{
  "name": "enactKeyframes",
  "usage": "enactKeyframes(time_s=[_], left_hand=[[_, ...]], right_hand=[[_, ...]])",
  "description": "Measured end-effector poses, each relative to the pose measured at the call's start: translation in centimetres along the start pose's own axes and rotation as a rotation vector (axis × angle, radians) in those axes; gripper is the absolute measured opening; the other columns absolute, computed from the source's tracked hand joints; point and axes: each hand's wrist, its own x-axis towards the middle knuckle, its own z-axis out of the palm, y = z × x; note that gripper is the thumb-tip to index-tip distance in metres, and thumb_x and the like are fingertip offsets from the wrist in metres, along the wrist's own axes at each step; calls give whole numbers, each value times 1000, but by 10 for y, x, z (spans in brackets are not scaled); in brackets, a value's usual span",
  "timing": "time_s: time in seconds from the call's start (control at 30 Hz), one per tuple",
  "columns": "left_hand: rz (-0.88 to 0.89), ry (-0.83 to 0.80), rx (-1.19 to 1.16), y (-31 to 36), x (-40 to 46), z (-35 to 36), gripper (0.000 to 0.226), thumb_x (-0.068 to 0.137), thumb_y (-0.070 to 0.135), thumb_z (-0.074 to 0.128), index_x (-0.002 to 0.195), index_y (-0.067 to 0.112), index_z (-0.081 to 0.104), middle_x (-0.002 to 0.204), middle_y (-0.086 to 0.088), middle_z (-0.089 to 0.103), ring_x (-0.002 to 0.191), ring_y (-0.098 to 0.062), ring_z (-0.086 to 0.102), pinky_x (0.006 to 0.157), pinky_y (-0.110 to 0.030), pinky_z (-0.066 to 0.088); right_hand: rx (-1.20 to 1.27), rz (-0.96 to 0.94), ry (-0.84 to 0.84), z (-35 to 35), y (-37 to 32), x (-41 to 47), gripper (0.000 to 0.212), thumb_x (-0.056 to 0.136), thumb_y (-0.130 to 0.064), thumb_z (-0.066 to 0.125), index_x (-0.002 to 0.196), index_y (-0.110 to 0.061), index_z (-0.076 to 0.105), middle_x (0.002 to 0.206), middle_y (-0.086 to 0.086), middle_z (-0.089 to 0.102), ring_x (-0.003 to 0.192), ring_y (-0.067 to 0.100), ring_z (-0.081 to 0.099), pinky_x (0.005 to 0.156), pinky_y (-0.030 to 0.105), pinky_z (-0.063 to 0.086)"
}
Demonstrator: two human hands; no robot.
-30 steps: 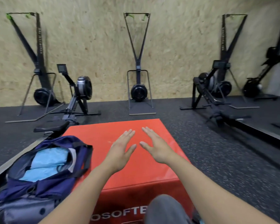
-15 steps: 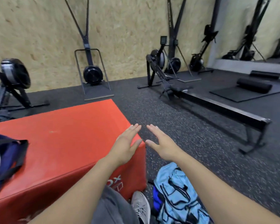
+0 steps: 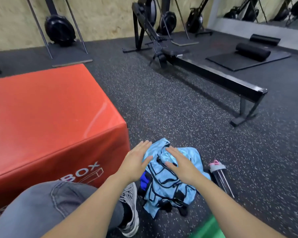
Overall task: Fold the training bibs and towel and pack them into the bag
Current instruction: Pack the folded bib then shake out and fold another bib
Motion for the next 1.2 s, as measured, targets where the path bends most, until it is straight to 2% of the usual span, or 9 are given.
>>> enactKeyframes(time_s=[0.07, 0.2, 0.43, 0.6, 0.8, 0.9, 1.0, 1.1, 1.2], left_hand=[[8, -65, 48, -11, 3, 21, 59, 103, 39, 49, 156, 23, 30, 163, 5, 26, 152, -12, 16, 124, -36, 18], [-17, -159, 42, -25, 10, 56, 58, 104, 36, 49, 157, 24, 28, 164, 5, 23, 153, -13, 15, 124, -35, 16], [-102, -242, -19, -50, 26, 101, 59, 104, 39, 46, 157, 22, 26, 164, 4, 21, 153, -14, 13, 124, -37, 17], [-171, -265, -70, -63, 43, 131, 59, 105, 40, 43, 158, 23, 23, 165, 5, 19, 153, -13, 11, 125, -36, 15], [-225, -364, -86, -75, 45, 162, 58, 106, 41, 41, 158, 25, 22, 166, 8, 16, 153, -11, 8, 125, -39, 13], [-254, -370, -97, -82, 43, 166, 58, 105, 42, 42, 158, 26, 22, 165, 7, 19, 153, -11, 10, 124, -39, 15], [-279, -367, -109, -84, 44, 162, 58, 105, 41, 42, 158, 25, 23, 165, 7, 19, 153, -12, 9, 125, -39, 15], [-269, -348, -127, -79, 49, 153, 58, 105, 41, 42, 158, 25, 24, 166, 7, 18, 154, -11, 8, 125, -41, 14], [-266, -302, -156, -69, 50, 138, 58, 105, 41, 43, 158, 26, 25, 165, 7, 20, 153, -11, 11, 124, -41, 16]], right_hand=[[-16, 61, -37, 11, 23, -1, 65, 97, -47, 52, 156, -31, 28, 165, -10, 17, 153, 7, 8, 122, 29, 13], [-26, 176, -116, 35, 67, 1, 61, 103, -37, 52, 157, -29, 26, 166, -8, 13, 154, 11, 4, 124, 34, 12], [-70, 321, -204, 73, 121, 21, 60, 105, -34, 49, 158, -29, 22, 167, -7, 7, 154, 14, 2, 124, 37, 16], [-77, 373, -227, 98, 150, 55, 55, 105, -36, 49, 156, -30, 30, 168, -1, 5, 155, 20, 3, 124, 41, 15], [-91, 462, -230, 124, 175, 81, 46, 107, -31, 44, 152, -28, 40, 167, 10, 5, 154, 25, 5, 123, 36, 13], [-137, 487, -251, 125, 181, 89, 44, 108, -27, 39, 152, -26, 40, 166, 14, 10, 153, 29, 10, 121, 35, 15], [-200, 462, -256, 118, 178, 92, 44, 108, -19, 36, 152, -16, 40, 162, 8, 26, 148, 28, 27, 117, 33, 26], [-183, 412, -158, 101, 164, 85, 41, 106, -12, 38, 146, -12, 48, 151, 5, 41, 136, 28, 44, 109, 33, 37], [-197, 311, -1, 74, 142, 74, 38, 105, -13, 42, 142, -11, 53, 148, 3, 48, 133, 24, 48, 105, 30, 38]])
